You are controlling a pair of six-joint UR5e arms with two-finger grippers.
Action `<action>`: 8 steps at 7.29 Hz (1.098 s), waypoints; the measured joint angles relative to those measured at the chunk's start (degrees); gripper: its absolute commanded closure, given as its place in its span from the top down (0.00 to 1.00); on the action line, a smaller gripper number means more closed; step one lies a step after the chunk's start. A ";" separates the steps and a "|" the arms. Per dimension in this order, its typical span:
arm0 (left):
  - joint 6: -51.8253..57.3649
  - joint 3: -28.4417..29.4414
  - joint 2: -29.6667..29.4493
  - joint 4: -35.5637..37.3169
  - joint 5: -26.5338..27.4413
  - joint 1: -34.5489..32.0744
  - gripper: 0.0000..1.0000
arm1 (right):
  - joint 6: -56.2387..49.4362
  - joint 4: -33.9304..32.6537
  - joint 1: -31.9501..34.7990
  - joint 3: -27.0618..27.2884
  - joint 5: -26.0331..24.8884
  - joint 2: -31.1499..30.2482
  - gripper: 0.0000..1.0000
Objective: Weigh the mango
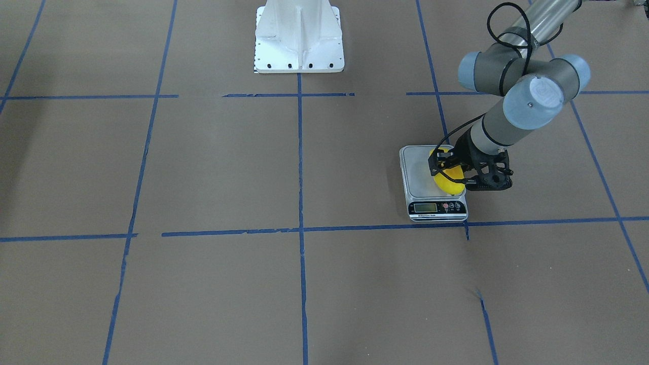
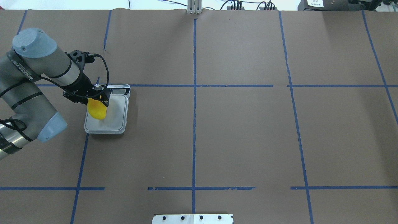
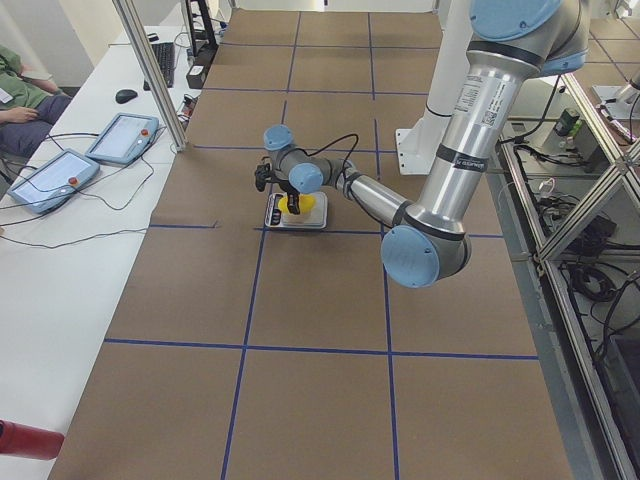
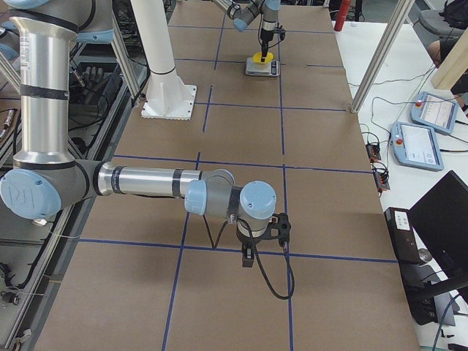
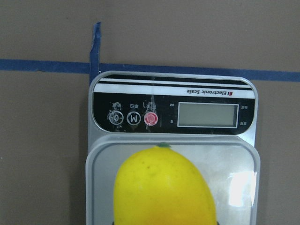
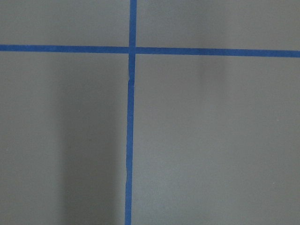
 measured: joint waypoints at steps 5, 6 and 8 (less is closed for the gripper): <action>3.71 -7.10 1.08 4.16 0.33 -5.56 1.00 | 0.00 0.00 0.00 0.00 0.00 0.00 1.00; 9.00 -9.38 2.10 7.78 0.25 -8.58 1.00 | 0.00 0.02 0.00 0.00 0.00 0.00 1.00; 22.47 -11.24 7.67 10.92 -0.13 -17.28 1.00 | 0.00 0.04 0.00 0.00 0.00 0.00 1.00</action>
